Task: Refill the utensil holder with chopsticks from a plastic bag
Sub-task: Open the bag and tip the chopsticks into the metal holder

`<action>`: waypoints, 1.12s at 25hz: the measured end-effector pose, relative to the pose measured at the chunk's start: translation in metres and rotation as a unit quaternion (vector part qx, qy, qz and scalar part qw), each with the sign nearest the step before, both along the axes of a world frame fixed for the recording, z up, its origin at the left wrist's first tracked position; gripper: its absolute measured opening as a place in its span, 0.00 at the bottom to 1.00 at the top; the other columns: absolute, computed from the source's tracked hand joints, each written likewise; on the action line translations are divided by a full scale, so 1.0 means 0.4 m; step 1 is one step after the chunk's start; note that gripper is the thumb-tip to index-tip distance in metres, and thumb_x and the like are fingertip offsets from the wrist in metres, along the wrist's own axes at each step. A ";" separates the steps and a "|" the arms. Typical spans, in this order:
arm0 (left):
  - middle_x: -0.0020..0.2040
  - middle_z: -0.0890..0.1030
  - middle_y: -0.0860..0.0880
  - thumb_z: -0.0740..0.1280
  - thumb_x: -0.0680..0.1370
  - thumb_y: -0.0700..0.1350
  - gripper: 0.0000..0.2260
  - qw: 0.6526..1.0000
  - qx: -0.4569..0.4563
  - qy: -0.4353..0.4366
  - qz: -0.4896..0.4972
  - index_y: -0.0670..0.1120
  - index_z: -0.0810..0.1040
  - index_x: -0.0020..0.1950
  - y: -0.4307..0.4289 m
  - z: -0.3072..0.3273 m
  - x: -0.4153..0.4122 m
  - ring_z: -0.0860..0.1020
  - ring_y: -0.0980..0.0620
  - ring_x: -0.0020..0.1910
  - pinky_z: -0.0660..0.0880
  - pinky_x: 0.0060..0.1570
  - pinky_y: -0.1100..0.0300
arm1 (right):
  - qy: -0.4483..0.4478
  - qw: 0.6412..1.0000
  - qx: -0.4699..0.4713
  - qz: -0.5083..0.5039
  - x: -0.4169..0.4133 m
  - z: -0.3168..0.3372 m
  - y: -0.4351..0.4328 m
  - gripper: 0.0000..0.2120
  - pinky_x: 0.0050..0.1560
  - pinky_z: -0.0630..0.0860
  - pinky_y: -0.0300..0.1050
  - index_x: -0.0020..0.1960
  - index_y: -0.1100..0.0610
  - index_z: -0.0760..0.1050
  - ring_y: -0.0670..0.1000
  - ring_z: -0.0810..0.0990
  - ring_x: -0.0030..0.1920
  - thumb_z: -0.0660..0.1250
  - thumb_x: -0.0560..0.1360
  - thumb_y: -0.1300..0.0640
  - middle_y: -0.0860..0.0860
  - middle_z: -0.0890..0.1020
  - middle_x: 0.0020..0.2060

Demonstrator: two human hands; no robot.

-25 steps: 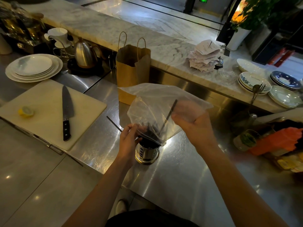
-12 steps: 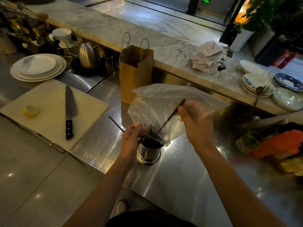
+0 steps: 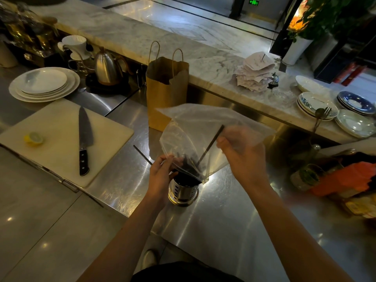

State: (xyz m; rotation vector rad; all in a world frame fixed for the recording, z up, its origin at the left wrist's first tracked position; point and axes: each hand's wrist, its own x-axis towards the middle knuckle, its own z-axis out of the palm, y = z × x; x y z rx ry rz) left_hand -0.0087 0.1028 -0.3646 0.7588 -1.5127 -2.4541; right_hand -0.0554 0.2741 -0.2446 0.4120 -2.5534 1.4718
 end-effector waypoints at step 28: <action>0.44 0.83 0.45 0.61 0.81 0.43 0.12 1.000 -0.003 0.004 0.007 0.37 0.77 0.58 -0.003 -0.001 0.002 0.81 0.52 0.45 0.75 0.48 0.56 | 0.062 0.979 -0.189 -0.049 -0.009 0.106 -0.029 0.11 0.51 0.81 0.47 0.53 0.61 0.81 0.51 0.84 0.49 0.72 0.73 0.55 0.55 0.85 0.46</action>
